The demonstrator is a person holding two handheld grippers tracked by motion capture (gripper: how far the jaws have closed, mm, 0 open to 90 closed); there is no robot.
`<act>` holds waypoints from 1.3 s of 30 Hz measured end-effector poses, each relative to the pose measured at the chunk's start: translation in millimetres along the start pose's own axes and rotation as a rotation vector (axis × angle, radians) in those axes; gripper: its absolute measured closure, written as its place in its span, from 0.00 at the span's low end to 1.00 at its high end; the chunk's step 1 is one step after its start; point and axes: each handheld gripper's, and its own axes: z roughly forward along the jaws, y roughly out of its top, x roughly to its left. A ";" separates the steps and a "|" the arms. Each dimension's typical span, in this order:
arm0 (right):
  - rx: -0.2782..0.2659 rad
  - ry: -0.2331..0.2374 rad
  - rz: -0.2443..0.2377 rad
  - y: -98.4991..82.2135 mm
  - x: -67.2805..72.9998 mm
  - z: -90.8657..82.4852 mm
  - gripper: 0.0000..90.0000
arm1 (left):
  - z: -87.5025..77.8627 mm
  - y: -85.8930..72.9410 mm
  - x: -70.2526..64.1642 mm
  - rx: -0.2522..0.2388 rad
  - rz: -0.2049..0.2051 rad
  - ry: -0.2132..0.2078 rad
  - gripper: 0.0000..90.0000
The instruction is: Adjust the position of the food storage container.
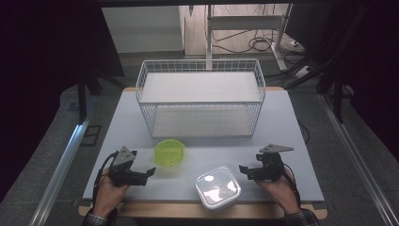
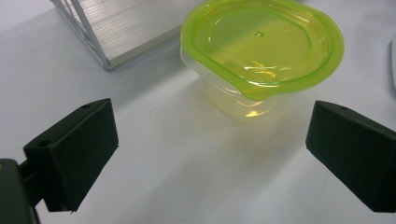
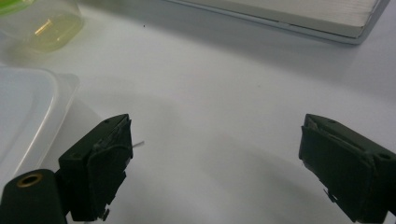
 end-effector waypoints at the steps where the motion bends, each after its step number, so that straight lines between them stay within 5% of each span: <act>1: -0.013 -0.005 0.014 1.0 0.8 -0.6 0.11 | -2.0 1.6 -0.8 0.003 0.000 -0.005 0.01; 7: -0.020 -0.003 0.014 1.7 0.8 -1.3 0.15 | -11.3 7.7 -2.6 -0.027 -0.018 -0.067 0.03; 14: -0.032 -0.003 0.001 2.9 0.5 -4.5 0.19 | -19.1 17.7 -14.7 -0.063 0.019 -0.071 0.14; 29: -0.075 0.007 -0.013 5.9 2.4 -10.6 0.28 | -6.0 47.2 -35.9 -0.083 0.040 -0.201 0.64; 39: -0.073 0.005 -0.014 6.4 3.4 -8.9 0.30 | 20.7 65.2 -44.8 -0.053 0.048 -0.226 0.91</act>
